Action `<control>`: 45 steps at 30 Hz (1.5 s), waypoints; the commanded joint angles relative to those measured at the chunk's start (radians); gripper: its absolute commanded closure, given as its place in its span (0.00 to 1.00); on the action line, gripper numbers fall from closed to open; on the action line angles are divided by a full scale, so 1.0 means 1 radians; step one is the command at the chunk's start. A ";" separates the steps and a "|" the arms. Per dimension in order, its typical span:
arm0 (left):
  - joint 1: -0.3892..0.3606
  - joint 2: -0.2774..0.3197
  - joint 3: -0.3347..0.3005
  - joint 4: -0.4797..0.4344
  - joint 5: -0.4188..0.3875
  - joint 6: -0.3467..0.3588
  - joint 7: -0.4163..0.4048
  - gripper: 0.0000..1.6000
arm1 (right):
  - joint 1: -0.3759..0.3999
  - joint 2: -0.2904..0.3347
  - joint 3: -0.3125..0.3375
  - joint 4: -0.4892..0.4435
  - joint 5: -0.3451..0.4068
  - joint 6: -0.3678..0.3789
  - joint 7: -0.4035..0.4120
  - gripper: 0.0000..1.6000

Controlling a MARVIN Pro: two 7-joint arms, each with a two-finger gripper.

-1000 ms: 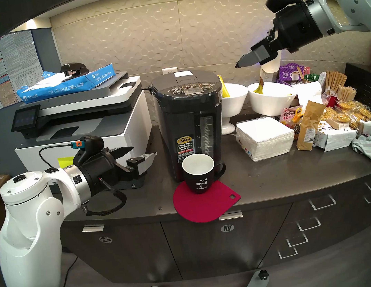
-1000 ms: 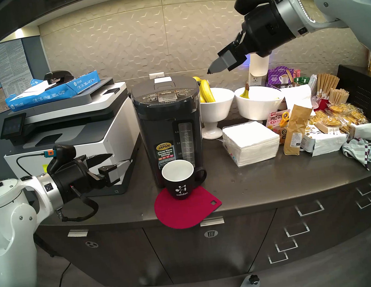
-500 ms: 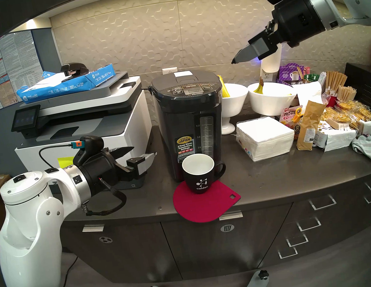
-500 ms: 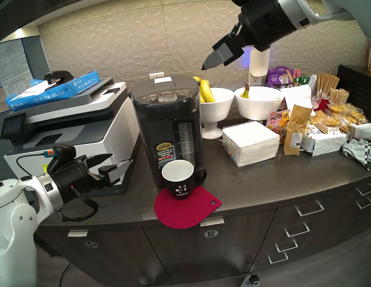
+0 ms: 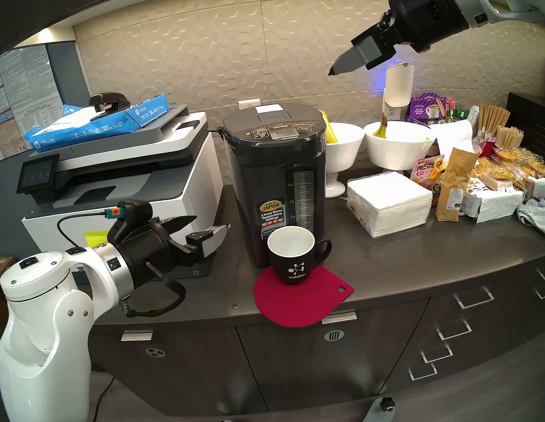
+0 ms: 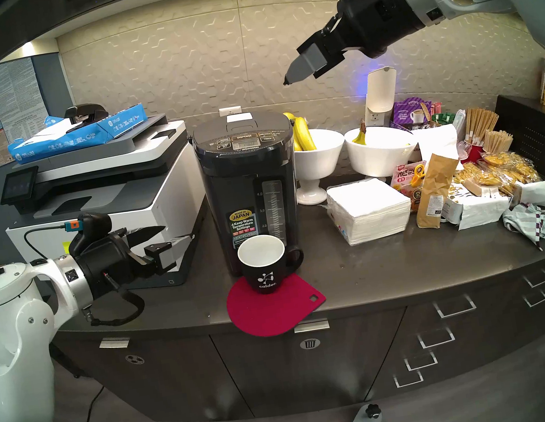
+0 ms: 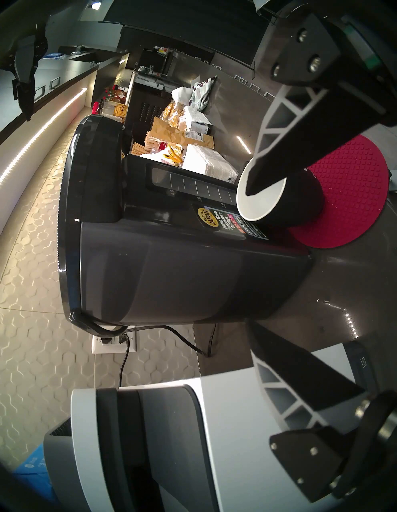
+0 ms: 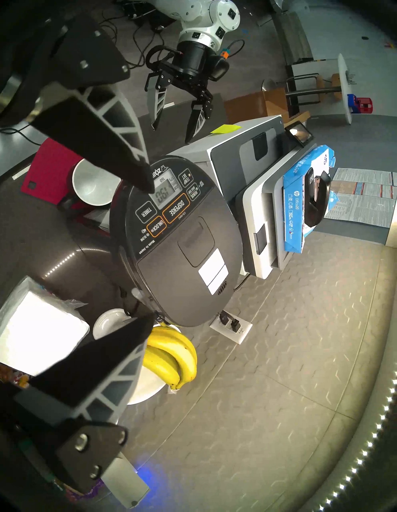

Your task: Press the water dispenser button and fill the cup

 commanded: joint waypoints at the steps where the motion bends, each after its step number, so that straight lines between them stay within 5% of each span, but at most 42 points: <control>1: 0.000 0.000 0.000 -0.010 0.000 0.000 0.000 0.00 | 0.017 -0.008 0.019 -0.011 0.018 -0.003 -0.018 1.00; 14: 0.000 0.000 0.000 -0.010 0.000 0.000 0.000 0.00 | 0.009 -0.028 0.008 -0.077 0.065 0.028 -0.111 1.00; 30: 0.000 0.000 0.000 -0.010 0.000 0.000 0.000 0.00 | -0.029 -0.111 -0.019 -0.048 0.125 0.000 -0.202 1.00; 45: 0.000 0.000 0.000 -0.010 0.000 0.000 0.000 0.00 | -0.063 -0.151 -0.031 0.034 0.080 -0.020 -0.164 1.00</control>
